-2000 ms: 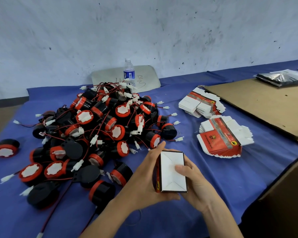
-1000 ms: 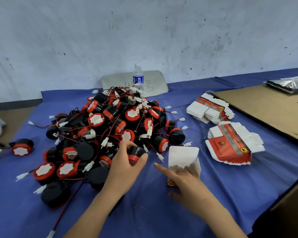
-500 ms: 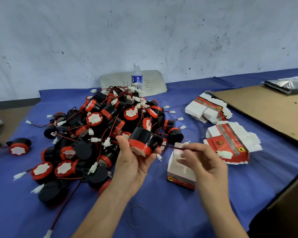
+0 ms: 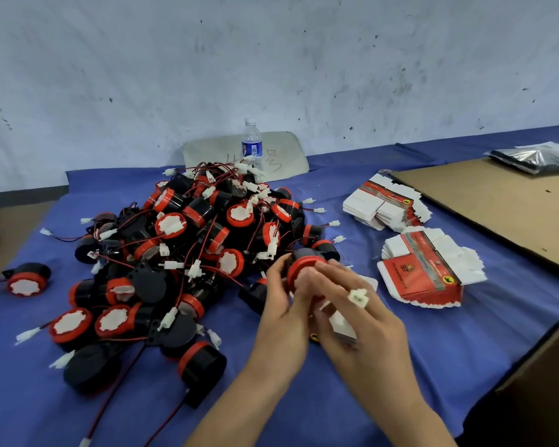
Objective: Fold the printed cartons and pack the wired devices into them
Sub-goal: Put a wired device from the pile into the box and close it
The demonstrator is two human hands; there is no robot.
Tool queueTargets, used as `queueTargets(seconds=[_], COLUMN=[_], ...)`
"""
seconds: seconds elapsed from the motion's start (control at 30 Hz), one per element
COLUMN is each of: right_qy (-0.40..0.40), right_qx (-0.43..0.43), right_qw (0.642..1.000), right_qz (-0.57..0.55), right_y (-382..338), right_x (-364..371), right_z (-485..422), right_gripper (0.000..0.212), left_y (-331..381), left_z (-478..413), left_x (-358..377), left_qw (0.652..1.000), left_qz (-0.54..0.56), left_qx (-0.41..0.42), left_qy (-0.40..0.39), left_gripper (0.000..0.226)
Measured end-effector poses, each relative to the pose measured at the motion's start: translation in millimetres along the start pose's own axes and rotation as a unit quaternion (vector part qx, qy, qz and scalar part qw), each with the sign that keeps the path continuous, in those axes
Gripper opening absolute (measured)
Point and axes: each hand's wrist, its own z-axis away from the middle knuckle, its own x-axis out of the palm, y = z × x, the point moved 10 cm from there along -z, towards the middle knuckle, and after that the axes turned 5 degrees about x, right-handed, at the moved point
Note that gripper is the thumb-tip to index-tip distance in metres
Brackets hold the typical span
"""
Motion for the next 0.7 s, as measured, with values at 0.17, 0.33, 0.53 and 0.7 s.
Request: queueTargets(seconds=[0.17,0.33,0.53,0.7], right_qy=[0.059,0.025,-0.078,-0.143], right_qx=[0.076,0.132,0.235,0.218], right_qw=[0.995,0.991,0.969,0.963], right_qz=[0.023,-0.010,-0.015,0.063], right_y=[30,50,99,107], right_x=[-16,-18,2,28], right_z=[-1,-8,-5,5], right_gripper=[0.069,0.063,0.067,0.054], left_y=[10,14,-21,-96], left_z=[-3,-5,-19,-25], left_x=[4,6,-18,3], left_qw=[0.997,0.984,0.976,0.973], left_qz=[-0.078,-0.167,-0.198,-0.140], left_qx=[0.022,0.059,0.084,-0.017], left_qy=[-0.003,-0.028,-0.046,-0.183], left_gripper=[0.047,0.044,0.094,0.126])
